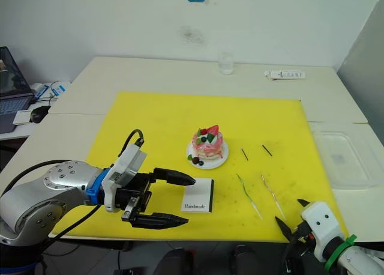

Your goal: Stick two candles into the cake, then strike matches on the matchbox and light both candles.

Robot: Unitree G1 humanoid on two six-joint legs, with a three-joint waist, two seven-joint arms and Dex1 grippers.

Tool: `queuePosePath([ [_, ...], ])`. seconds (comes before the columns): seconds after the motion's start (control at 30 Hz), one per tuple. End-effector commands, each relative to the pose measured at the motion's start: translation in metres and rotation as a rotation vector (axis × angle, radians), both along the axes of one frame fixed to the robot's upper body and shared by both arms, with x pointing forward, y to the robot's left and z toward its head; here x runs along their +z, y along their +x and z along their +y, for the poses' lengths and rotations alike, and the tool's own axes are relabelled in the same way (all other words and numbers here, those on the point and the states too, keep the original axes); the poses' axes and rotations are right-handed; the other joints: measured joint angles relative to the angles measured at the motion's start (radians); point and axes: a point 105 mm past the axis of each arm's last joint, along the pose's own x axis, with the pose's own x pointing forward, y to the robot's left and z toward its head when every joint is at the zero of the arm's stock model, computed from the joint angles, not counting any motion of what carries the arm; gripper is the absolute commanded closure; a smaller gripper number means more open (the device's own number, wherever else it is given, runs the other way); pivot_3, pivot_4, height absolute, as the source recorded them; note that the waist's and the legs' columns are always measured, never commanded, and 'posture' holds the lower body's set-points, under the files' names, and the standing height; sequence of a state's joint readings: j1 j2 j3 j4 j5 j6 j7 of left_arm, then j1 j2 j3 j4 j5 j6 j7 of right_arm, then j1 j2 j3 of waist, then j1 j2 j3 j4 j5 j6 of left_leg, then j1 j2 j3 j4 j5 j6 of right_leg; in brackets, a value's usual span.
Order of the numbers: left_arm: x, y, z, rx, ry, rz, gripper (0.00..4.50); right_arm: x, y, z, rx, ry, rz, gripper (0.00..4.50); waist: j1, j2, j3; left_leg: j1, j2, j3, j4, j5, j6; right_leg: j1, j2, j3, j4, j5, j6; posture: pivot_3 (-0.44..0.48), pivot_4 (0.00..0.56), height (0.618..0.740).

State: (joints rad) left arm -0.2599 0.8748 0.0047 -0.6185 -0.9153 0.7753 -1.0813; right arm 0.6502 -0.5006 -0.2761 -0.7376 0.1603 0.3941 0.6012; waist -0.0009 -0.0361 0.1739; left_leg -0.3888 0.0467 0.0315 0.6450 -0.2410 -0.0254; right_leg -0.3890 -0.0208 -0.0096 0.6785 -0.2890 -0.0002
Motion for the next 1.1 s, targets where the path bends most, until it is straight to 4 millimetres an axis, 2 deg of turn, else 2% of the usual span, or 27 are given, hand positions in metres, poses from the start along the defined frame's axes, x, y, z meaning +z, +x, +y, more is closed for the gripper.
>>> queuePosePath([
  [0.03, 0.005, -0.002, -0.002, -0.016, -0.016, -0.026, 0.0, -0.003, 0.0, -0.005, -0.037, 0.008, 0.006, 0.66, 0.0, 0.0, 0.0, 0.0, 0.0, 0.0, 0.0, 0.0, 0.0, 0.0, 0.0, 0.0, 0.0, 0.0, 0.0, 0.0, 0.15, 0.74],
  [0.07, 0.005, -0.002, -0.001, -0.015, -0.015, -0.026, 0.0, -0.004, -0.001, -0.005, -0.038, 0.012, 0.011, 0.82, 0.0, 0.0, 0.0, 0.0, 0.0, 0.0, 0.0, 0.0, 0.0, 0.0, 0.0, 0.0, 0.0, 0.0, 0.0, 0.0, 0.15, 0.74],
  [0.4, 0.004, -0.001, 0.001, 0.006, -0.012, -0.027, 0.0, -0.006, -0.011, 0.002, -0.025, 0.043, 0.043, 4.39, 0.001, 0.0, 0.0, 0.0, 0.0, 0.0, 0.0, 0.0, 0.0, 0.0, -0.001, 0.0, -0.001, 0.0, 0.0, 0.0, 0.15, 0.74],
  [0.6, 0.004, 0.002, 0.006, 0.041, 0.001, -0.031, 0.0, 0.008, -0.006, 0.013, -0.008, 0.081, 0.023, 4.48, 0.001, 0.0, 0.0, 0.0, 0.0, -0.001, 0.0, 0.0, 0.0, 0.0, -0.001, 0.0, 0.0, 0.0, 0.0, 0.0, 0.15, 0.74],
  [0.73, 0.003, 0.009, 0.013, 0.108, 0.002, -0.026, 0.0, 0.024, -0.002, 0.015, -0.029, 0.146, -0.009, 4.48, 0.001, 0.0, 0.0, 0.0, 0.001, -0.001, -0.001, 0.0, 0.0, 0.0, 0.0, -0.001, 0.0, 0.0, 0.0, 0.0, 0.15, 0.74],
  [0.97, -0.004, 0.031, 0.031, 0.31, 0.012, 0.031, 0.0, 0.07, 0.014, 0.016, -0.044, 0.258, -0.161, 4.48, 0.001, 0.0, 0.0, 0.0, 0.001, -0.001, -0.001, 0.0, 0.0, 0.0, 0.0, -0.001, 0.0, 0.0, 0.0, 0.0, 0.15, 0.74],
  [1.1, 0.002, 0.041, 0.034, 0.378, -0.086, 0.192, 0.0, 0.106, 0.037, 0.037, 0.07, 0.33, -0.269, 4.48, -0.004, 0.0, 0.001, 0.0, 0.0, 0.0, 0.0, 0.0, 0.0, 0.0, 0.0, 0.0, 0.0, 0.001, 0.001, 0.0, 0.15, 0.74],
])
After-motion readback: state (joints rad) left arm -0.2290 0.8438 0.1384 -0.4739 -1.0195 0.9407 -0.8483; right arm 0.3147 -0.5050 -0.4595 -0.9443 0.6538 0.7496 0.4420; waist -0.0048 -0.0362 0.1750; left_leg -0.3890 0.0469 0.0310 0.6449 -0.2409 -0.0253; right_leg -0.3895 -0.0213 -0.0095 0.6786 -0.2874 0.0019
